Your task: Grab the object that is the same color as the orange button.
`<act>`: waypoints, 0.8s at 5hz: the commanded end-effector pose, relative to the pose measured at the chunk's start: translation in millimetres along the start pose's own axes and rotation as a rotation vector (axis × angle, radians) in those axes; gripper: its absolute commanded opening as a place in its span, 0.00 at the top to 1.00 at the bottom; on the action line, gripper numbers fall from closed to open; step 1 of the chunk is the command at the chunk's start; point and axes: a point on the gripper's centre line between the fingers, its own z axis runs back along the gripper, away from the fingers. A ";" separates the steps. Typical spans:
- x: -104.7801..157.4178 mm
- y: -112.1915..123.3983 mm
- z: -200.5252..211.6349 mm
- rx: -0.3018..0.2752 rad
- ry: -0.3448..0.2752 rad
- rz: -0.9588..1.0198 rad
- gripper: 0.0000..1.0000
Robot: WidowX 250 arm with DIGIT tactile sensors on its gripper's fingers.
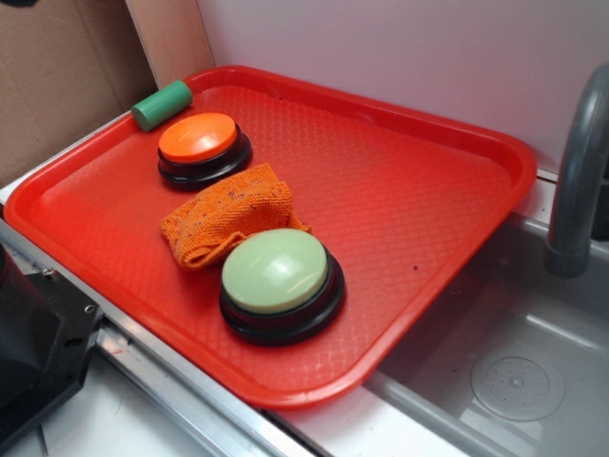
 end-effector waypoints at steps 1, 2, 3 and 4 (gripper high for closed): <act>0.0 0.0 0.0 0.000 0.000 0.000 0.00; 10.6 3.9 -14.5 -0.042 0.008 0.128 0.00; 21.6 9.9 -33.2 -0.103 0.007 0.319 0.00; 38.8 15.6 -61.9 -0.113 0.014 0.511 0.00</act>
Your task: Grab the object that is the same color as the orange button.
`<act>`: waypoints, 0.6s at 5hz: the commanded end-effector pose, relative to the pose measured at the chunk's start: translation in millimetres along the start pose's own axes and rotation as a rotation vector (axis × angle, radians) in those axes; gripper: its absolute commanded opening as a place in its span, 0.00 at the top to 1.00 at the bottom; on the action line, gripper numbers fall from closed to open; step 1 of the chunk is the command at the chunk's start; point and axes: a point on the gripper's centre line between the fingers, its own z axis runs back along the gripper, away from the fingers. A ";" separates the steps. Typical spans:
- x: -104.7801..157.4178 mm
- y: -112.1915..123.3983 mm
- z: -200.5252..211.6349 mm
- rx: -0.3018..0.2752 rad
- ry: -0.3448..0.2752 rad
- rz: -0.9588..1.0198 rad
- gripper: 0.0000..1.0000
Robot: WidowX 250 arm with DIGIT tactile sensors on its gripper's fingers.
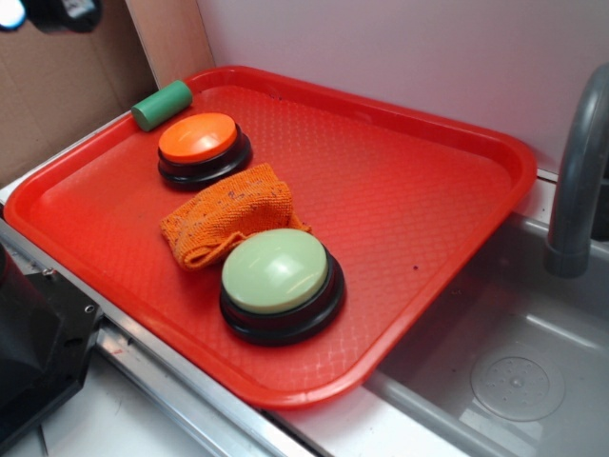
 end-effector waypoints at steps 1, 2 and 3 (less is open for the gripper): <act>35.6 1.8 -51.3 -0.033 -0.053 0.327 0.00; 40.0 -1.8 -82.6 -0.014 -0.072 0.441 0.00; 47.4 -5.2 -115.8 -0.007 -0.007 0.510 0.00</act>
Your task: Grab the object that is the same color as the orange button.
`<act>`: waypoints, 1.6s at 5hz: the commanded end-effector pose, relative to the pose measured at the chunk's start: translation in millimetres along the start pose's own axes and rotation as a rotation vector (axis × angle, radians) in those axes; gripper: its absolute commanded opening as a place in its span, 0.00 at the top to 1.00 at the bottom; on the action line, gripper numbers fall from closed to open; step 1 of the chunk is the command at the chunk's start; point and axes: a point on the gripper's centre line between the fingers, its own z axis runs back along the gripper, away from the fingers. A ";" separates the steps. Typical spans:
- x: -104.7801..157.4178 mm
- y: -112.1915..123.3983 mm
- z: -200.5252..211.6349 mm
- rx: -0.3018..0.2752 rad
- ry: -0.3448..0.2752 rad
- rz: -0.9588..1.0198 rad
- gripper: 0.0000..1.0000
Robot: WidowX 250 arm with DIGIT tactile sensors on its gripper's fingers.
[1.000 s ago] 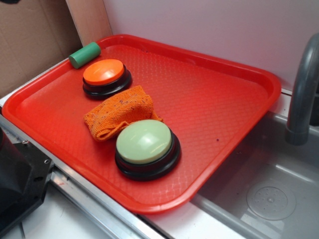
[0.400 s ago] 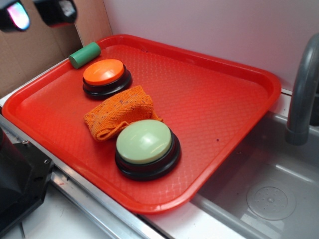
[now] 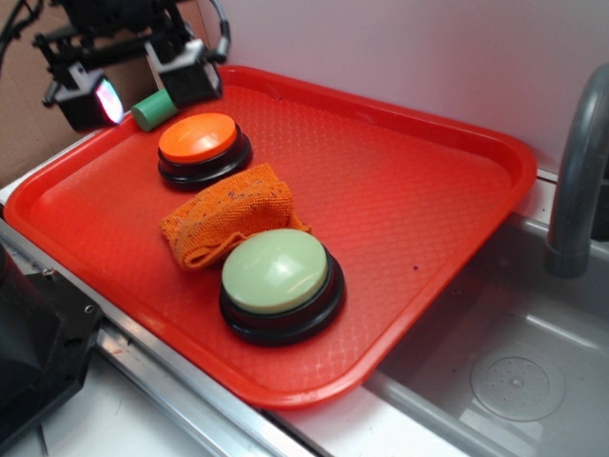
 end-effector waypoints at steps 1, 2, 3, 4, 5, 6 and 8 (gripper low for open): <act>7.4 -7.2 -57.5 -0.009 0.075 0.212 0.00; 13.5 -5.7 -74.8 -0.008 0.094 0.294 0.00; 20.2 -0.9 -85.2 -0.026 0.089 0.346 0.00; 27.9 1.9 -94.1 -0.021 0.106 0.395 0.00; 29.6 -0.1 -98.1 -0.004 0.076 0.409 1.00; 29.6 -2.9 -99.4 0.015 0.048 0.390 1.00; 31.2 -5.2 -97.6 0.030 0.002 0.355 1.00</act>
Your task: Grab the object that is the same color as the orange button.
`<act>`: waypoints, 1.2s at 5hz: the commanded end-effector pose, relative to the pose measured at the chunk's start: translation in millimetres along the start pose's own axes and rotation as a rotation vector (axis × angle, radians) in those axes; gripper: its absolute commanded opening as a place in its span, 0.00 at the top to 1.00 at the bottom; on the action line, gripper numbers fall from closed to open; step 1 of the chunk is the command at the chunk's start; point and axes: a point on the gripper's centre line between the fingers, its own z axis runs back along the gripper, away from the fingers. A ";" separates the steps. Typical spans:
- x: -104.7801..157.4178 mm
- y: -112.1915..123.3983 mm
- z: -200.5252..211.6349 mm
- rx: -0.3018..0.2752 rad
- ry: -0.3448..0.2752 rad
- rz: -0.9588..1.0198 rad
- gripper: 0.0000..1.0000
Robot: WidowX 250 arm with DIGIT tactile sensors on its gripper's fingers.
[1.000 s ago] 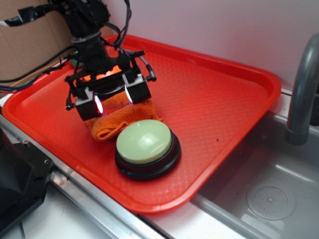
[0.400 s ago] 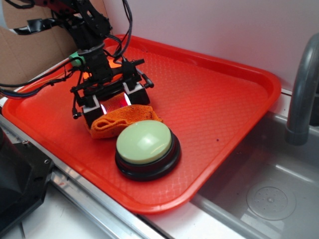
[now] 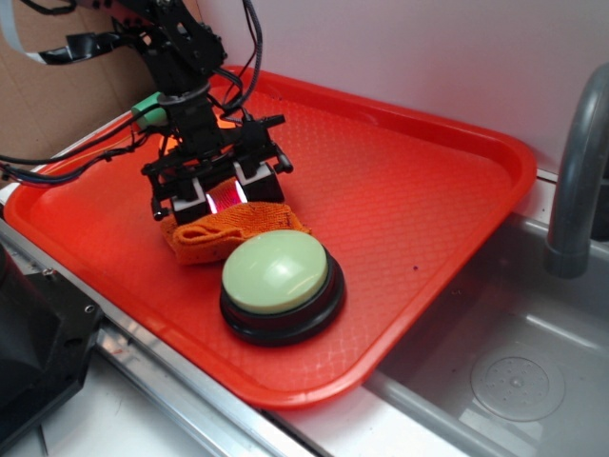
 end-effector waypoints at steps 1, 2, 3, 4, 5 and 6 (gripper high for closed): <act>7.1 -4.6 5.4 -0.017 -0.077 -0.048 1.00; 6.6 -4.6 14.9 -0.008 -0.117 -0.124 1.00; 8.7 -4.0 41.1 0.008 -0.159 -0.276 1.00; 10.7 2.5 77.1 -0.011 -0.241 -0.465 1.00; 9.4 4.3 114.1 0.039 -0.249 -0.634 1.00; 6.3 4.6 140.9 0.038 -0.252 -0.772 1.00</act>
